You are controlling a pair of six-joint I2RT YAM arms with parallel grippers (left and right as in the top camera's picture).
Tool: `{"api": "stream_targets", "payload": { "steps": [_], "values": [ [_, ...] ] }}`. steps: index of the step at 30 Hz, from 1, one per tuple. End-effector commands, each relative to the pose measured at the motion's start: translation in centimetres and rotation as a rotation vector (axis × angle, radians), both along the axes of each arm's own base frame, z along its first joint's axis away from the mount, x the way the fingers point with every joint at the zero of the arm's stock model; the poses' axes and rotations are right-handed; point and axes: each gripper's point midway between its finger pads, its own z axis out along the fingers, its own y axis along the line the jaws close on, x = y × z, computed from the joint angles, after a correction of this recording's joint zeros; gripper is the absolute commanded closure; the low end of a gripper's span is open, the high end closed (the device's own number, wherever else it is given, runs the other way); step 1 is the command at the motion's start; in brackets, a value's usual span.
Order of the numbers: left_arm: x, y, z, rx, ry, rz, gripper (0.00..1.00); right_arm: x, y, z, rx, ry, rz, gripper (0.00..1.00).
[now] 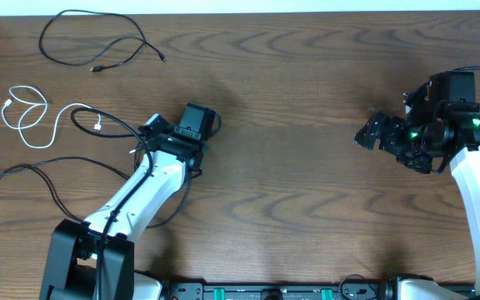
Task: Untangle cables
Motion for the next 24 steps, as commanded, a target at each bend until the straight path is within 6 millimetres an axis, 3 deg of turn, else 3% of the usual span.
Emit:
{"api": "stream_targets", "payload": {
  "steps": [1, 3, 6, 13, 24],
  "values": [
    [0.2, 1.4, 0.6, 0.057, -0.038, 0.063, 0.92, -0.1, 0.1, -0.2, -0.010, 0.002, 0.016, 0.01],
    [0.2, 1.4, 0.6, 0.057, -0.038, 0.063, 0.75, -0.1, 0.0, -0.2, -0.016, 0.003, 0.014, 0.01],
    [0.2, 1.4, 0.6, 0.057, -0.038, 0.063, 0.39, -0.1, 0.0, -0.2, -0.016, 0.003, 0.014, 0.01],
    [1.1, 1.3, 1.2, 0.094, -0.050, -0.026, 0.27, -0.1, 0.0, -0.2, -0.017, 0.001, 0.014, 0.01],
    [2.3, 3.1, 5.1, 0.121, -0.120, -0.103, 0.26, 0.6, -0.1, 0.0, -0.018, -0.030, 0.013, 0.01]
  ]
}}
